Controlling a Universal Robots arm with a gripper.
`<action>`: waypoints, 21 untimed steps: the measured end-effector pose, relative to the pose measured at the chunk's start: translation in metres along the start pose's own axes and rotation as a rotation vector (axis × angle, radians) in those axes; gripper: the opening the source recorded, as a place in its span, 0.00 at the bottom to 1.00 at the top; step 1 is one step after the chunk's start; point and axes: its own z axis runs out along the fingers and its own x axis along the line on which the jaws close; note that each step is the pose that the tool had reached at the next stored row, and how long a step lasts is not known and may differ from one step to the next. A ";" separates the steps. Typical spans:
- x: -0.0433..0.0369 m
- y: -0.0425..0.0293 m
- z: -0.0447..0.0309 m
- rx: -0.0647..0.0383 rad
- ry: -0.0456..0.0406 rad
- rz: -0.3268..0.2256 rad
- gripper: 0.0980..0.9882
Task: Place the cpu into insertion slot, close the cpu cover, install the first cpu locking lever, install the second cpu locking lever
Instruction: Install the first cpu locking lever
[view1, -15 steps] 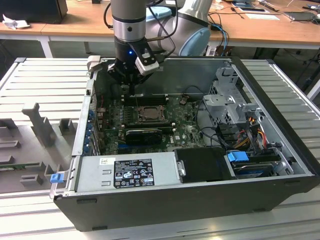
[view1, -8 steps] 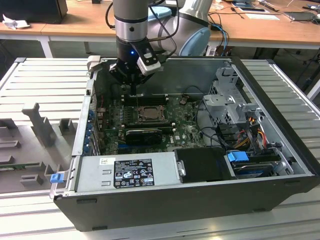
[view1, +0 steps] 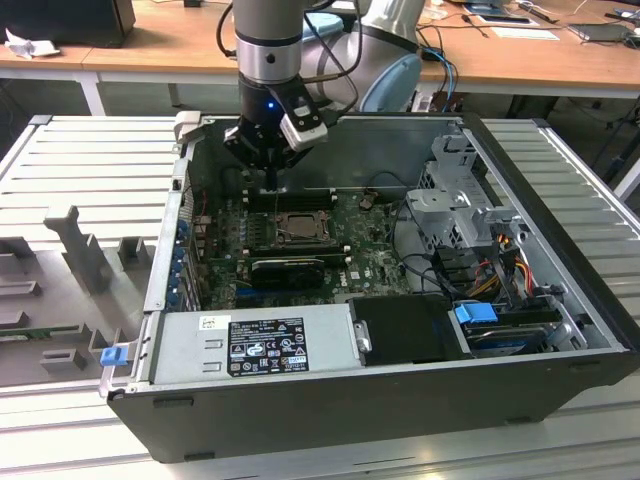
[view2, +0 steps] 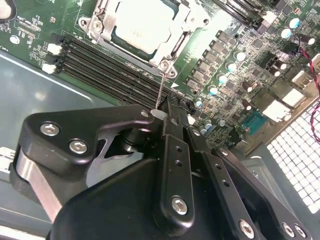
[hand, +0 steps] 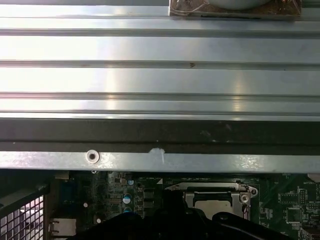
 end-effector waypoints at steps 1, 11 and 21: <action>-0.0012 0.0000 0.0000 0.000 0.0008 0.000 0.01; -0.0264 -0.0007 0.0044 -0.006 0.0141 0.000 0.01; -0.0285 -0.0012 0.0136 -0.007 0.0054 -0.032 0.01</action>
